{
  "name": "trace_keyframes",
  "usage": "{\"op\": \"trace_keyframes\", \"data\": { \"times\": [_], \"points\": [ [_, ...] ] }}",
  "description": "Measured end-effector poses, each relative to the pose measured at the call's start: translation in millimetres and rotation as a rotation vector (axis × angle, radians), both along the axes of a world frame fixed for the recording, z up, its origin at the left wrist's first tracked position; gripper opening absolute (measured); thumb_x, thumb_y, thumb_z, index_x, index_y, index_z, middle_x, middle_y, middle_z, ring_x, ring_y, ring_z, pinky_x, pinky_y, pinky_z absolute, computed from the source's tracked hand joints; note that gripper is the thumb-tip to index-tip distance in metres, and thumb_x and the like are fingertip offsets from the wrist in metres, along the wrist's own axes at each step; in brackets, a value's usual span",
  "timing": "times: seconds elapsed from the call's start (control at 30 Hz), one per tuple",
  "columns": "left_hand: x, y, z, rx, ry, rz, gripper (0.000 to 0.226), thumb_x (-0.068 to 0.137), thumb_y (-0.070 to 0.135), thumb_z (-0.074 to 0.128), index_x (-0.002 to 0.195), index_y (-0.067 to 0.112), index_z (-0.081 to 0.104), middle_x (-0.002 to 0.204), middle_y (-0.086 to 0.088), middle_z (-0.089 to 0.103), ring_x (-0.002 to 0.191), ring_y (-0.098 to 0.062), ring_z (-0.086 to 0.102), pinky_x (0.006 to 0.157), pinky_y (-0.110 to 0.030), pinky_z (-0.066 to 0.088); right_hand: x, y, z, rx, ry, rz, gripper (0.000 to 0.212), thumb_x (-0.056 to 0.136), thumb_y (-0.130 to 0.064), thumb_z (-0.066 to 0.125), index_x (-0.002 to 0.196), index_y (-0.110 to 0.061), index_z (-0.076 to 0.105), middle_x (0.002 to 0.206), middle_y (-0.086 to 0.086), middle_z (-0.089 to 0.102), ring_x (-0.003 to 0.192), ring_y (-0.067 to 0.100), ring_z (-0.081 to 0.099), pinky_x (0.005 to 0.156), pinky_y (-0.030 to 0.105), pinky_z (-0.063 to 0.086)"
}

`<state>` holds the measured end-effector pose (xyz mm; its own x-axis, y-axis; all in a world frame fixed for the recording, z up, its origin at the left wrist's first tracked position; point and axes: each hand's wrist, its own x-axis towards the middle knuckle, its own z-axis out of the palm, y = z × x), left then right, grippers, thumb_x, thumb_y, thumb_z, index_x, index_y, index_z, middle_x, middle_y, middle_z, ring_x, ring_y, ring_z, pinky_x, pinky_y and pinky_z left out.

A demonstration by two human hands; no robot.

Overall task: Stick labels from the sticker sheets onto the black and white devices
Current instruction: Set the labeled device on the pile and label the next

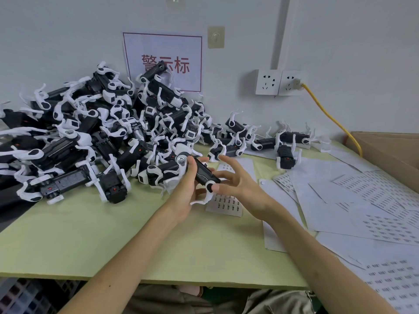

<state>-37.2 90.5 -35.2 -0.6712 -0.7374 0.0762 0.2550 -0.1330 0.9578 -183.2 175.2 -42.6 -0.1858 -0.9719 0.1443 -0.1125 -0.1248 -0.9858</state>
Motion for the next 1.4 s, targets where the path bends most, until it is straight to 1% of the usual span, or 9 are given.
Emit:
{"op": "trace_keyframes", "data": {
  "times": [0.13, 0.27, 0.43, 0.5, 0.6, 0.77, 0.87, 1.13, 1.4],
  "points": [
    [2.1, -1.7, -4.0, -0.125, -0.14, 0.035, 0.075, 0.073, 0.079, 0.039, 0.136, 0.042, 0.055, 0.119, 0.003, 0.072, 0.102, -0.016, 0.07, 0.074, -0.022, 0.052, -2.1, -2.0, -2.7, -0.025, -0.01, -0.039, 0.089, 0.07, -0.022, 0.086, 0.144, -0.042, 0.041, 0.117, -0.001, 0.072, 0.105, 0.019, 0.072, 0.089, 0.025, 0.053],
    [3.4, 0.5, -17.7, -0.643, -0.413, 0.116, 0.107, 0.056, 0.1, 0.055, 0.137, 0.03, 0.046, 0.106, 0.029, 0.066, 0.096, 0.002, 0.057, 0.077, -0.001, 0.037, -11.7, -0.5, 6.7, -0.116, -0.29, -0.067, 0.081, 0.073, -0.017, 0.075, 0.147, -0.022, 0.042, 0.111, 0.008, 0.072, 0.094, 0.021, 0.071, 0.089, 0.033, 0.055],
    [-7.2, -12.4, -32.3, -1.285, -0.445, 0.306, 0.052, 0.089, 0.026, 0.069, 0.138, 0.022, 0.056, 0.116, 0.003, 0.057, 0.115, -0.025, 0.051, 0.098, -0.042, 0.04, -24.3, 9.4, 15.3, -0.184, -0.576, -0.149, 0.064, 0.086, -0.025, 0.067, 0.142, -0.005, 0.045, 0.133, 0.025, 0.058, 0.124, 0.038, 0.06, 0.11, 0.044, 0.049],
    [-7.3, -14.5, -30.7, -1.071, -0.342, 0.232, 0.027, 0.094, 0.007, 0.066, 0.116, 0.021, 0.07, 0.114, 0.002, 0.065, 0.109, -0.012, 0.06, 0.097, -0.028, 0.043, -25.2, 11.9, 15.7, -0.204, -0.61, -0.144, 0.036, 0.09, -0.03, 0.067, 0.12, -0.009, 0.061, 0.117, 0.017, 0.062, 0.106, 0.031, 0.064, 0.096, 0.035, 0.058],
    [-4.9, -16.8, -24.0, -0.559, -0.253, 0.093, 0.039, 0.096, -0.01, 0.053, 0.084, 0.021, 0.073, 0.088, 0.004, 0.075, 0.085, -0.01, 0.069, 0.074, -0.016, 0.053, -27.7, 13.0, 15.5, -0.219, -0.623, -0.138, 0.016, 0.091, -0.037, 0.067, 0.093, -0.023, 0.075, 0.095, 0.0, 0.071, 0.081, 0.015, 0.069, 0.072, 0.024, 0.057],
    [-2.7, -16.7, -12.3, 0.048, -0.073, -0.267, 0.031, 0.099, 0.034, 0.053, 0.094, 0.016, 0.078, 0.089, -0.009, 0.075, 0.077, -0.023, 0.069, 0.071, -0.035, 0.054, -24.5, 11.9, 16.9, -0.163, -0.459, -0.107, 0.067, 0.079, -0.033, 0.073, 0.141, -0.022, 0.05, 0.117, 0.005, 0.07, 0.099, 0.023, 0.069, 0.086, 0.035, 0.054],
    [-3.0, -11.6, -15.5, -0.044, -0.135, -0.412, 0.041, 0.088, 0.053, 0.066, 0.106, 0.017, 0.075, 0.093, -0.008, 0.071, 0.076, -0.019, 0.066, 0.069, -0.03, 0.052, -21.1, 10.7, 16.9, -0.1, -0.296, -0.091, 0.085, 0.066, -0.039, 0.081, 0.144, -0.026, 0.049, 0.114, 0.002, 0.073, 0.099, 0.02, 0.07, 0.089, 0.035, 0.054],
    [-3.3, -3.0, -19.8, -0.215, -0.157, -0.317, 0.029, 0.086, 0.032, 0.069, 0.11, 0.017, 0.077, 0.103, -0.011, 0.072, 0.087, -0.023, 0.06, 0.063, -0.029, 0.05, -19.0, 10.6, 18.3, -0.076, -0.194, -0.177, 0.064, 0.073, -0.054, 0.076, 0.132, -0.035, 0.06, 0.129, 0.006, 0.067, 0.109, 0.016, 0.065, 0.099, 0.039, 0.049],
    [-6.7, -10.4, -21.9, -0.033, -0.006, -0.069, 0.009, 0.087, 0.03, 0.073, 0.082, 0.025, 0.079, 0.074, 0.004, 0.067, 0.063, -0.009, 0.057, 0.052, -0.022, 0.047, -38.1, 16.8, 22.2, -0.117, -0.68, -0.2, 0.021, 0.093, -0.038, 0.063, 0.087, -0.022, 0.075, 0.096, -0.002, 0.07, 0.085, 0.016, 0.063, 0.078, 0.03, 0.044]
  ]
}}
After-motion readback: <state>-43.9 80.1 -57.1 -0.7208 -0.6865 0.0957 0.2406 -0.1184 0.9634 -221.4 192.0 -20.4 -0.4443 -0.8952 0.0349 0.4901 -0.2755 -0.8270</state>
